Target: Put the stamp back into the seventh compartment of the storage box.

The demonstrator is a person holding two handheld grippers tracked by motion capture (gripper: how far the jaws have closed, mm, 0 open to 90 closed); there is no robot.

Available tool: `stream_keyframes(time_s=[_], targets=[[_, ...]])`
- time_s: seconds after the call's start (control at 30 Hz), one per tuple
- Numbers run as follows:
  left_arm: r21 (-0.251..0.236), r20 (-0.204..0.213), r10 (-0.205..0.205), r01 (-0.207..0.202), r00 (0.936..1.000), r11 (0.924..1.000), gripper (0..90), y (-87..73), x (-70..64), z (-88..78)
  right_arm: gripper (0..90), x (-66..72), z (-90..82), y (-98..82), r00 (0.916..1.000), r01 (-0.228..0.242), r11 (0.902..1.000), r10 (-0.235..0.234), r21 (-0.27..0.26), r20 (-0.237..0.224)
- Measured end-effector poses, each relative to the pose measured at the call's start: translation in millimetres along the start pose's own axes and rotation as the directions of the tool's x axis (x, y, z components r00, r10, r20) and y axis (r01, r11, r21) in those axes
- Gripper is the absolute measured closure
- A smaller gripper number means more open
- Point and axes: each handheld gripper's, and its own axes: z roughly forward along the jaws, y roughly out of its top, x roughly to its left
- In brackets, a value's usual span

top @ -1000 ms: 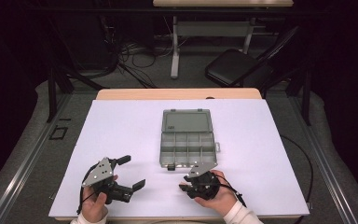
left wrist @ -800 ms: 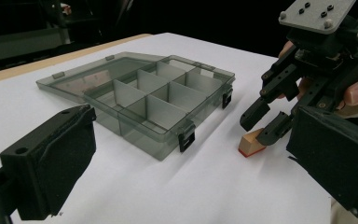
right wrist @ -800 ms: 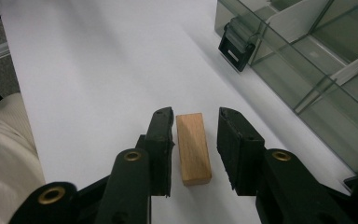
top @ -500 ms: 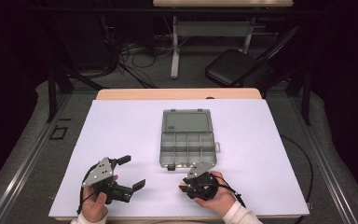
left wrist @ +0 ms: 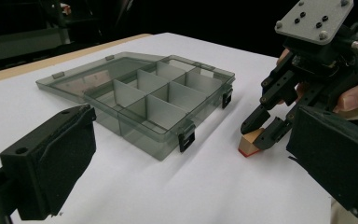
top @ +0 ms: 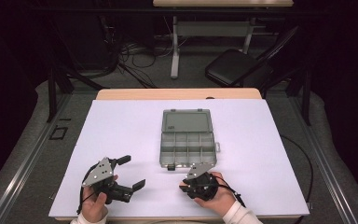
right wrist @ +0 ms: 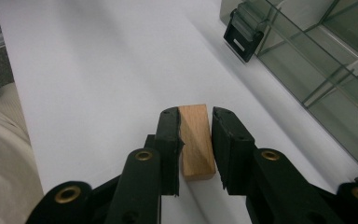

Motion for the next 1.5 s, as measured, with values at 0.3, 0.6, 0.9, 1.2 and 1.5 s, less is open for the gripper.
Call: stream_keyframes(time_s=[0.3, 0.6, 0.9, 1.2, 1.5], targets=[[-0.001, 0.001, 0.001, -0.001, 1.0, 1.0, 0.9, 0.0, 0.0, -0.1, 75.6, 0.8, 0.3, -0.4, 0.9998, 0.019, 0.9998, -0.019, 0.005, 0.009], [0.0, 0.001, 0.002, -0.002, 1.0, 1.0, 0.9, 0.1, 0.0, -0.2, 76.3, 3.2, 0.6, -0.7, 0.999, 0.039, 0.9992, -0.039, 0.003, 0.022], [0.0, 0.001, 0.003, -0.003, 1.0, 1.0, 0.9, 0.2, -0.1, -0.2, 76.4, 5.0, 0.6, -1.4, 0.9976, 0.06, 0.9982, -0.06, 0.0, 0.034], [0.0, 0.0, 0.003, -0.003, 1.0, 1.0, 0.9, 0.1, 0.1, -0.3, 76.4, 6.4, -0.2, -1.1, 0.9978, 0.06, 0.9981, -0.06, -0.009, 0.027], [0.001, 0.0, 0.003, -0.003, 1.0, 1.0, 0.9, 0.1, 0.0, -0.2, 76.4, 5.9, -7.1, 2.0, 0.9985, 0.051, 0.9974, -0.05, -0.05, 0.021]])
